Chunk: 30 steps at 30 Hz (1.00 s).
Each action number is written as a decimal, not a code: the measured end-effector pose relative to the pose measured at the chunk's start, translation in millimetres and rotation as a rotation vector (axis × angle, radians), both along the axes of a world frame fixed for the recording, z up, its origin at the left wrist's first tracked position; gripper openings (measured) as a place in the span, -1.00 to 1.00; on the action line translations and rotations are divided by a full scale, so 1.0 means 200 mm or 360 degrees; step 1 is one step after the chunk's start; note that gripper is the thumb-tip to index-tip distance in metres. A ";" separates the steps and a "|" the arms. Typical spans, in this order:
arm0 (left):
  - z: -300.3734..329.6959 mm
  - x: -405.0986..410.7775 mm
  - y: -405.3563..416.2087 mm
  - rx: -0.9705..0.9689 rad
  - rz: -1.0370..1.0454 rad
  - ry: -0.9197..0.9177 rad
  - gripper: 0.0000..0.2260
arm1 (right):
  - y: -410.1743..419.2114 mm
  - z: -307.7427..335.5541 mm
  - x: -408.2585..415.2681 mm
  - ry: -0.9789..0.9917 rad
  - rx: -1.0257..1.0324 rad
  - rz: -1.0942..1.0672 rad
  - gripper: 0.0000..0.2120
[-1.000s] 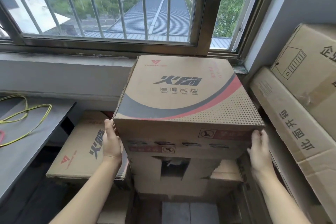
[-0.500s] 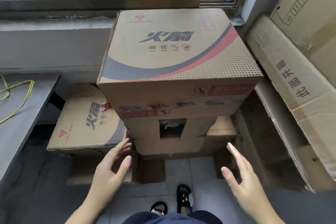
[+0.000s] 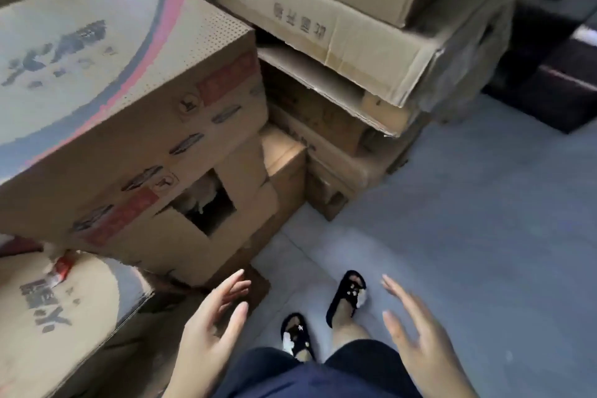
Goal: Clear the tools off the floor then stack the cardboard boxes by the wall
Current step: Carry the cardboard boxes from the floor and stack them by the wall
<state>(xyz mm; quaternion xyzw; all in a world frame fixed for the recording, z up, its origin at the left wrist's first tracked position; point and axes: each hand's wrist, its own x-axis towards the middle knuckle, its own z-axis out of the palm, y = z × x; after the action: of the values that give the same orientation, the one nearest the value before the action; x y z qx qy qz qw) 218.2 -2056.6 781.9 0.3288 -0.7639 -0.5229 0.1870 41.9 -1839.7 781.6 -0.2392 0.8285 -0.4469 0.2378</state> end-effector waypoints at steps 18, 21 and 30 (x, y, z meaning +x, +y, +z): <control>-0.05 -0.51 1.34 0.0130 -0.1453 -0.0027 -0.64 | 1.59 -0.03 0.79 0.0120 0.0025 -0.1591 -0.60; -0.05 -0.54 1.75 0.0134 -0.1700 -0.0010 -0.62 | 1.93 -0.04 0.92 0.0117 0.0067 -0.1836 -0.65; -0.02 -0.70 2.67 0.0092 -0.2224 -0.0050 -0.61 | 2.59 0.00 1.09 -0.0016 -0.0030 -0.2401 -0.44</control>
<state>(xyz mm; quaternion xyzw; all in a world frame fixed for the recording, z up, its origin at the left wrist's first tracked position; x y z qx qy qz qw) 78.3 -1522.2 778.6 -0.2270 -0.7847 -0.5361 -0.2129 260.5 -1321.7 781.3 0.3931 0.7627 -0.4967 -0.1310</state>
